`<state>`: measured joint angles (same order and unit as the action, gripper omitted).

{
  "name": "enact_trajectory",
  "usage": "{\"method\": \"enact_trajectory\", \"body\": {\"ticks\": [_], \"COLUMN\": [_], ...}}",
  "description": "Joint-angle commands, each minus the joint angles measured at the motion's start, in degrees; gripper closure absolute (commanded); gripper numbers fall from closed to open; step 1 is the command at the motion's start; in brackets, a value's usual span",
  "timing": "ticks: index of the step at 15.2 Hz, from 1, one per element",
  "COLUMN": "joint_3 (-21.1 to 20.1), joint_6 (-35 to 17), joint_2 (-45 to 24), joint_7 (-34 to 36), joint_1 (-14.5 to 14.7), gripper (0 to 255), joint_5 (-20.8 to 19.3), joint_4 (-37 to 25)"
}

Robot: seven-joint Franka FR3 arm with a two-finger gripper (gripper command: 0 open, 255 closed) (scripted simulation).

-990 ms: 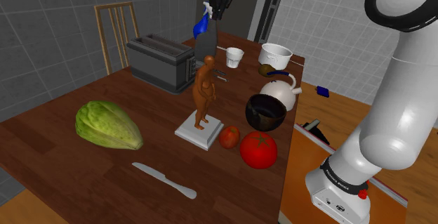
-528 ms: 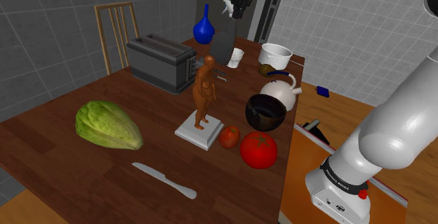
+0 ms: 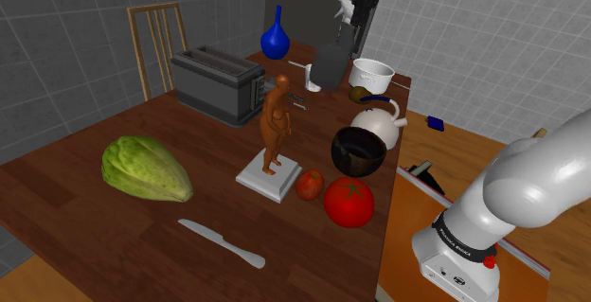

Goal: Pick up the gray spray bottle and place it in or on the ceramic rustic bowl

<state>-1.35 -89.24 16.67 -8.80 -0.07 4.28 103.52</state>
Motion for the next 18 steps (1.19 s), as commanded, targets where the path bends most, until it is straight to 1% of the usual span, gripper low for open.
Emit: {"method": "enact_trajectory", "body": {"ticks": [1,6,10,18], "joint_3": [0.62,2.28,3.85,3.81], "joint_6": [1.61,5.97,10.68,5.05], "joint_2": [3.99,13.08,20.31,23.18], "joint_7": [-0.83,-2.77,-4.51,-4.81], "joint_1": [-0.30,-0.98,-1.59,-1.72], "gripper": [255,255,255,255], "joint_5": [-0.05,-0.66,-1.62,-1.73], "joint_4": [2.47,7.33,9.97,18.47]}}
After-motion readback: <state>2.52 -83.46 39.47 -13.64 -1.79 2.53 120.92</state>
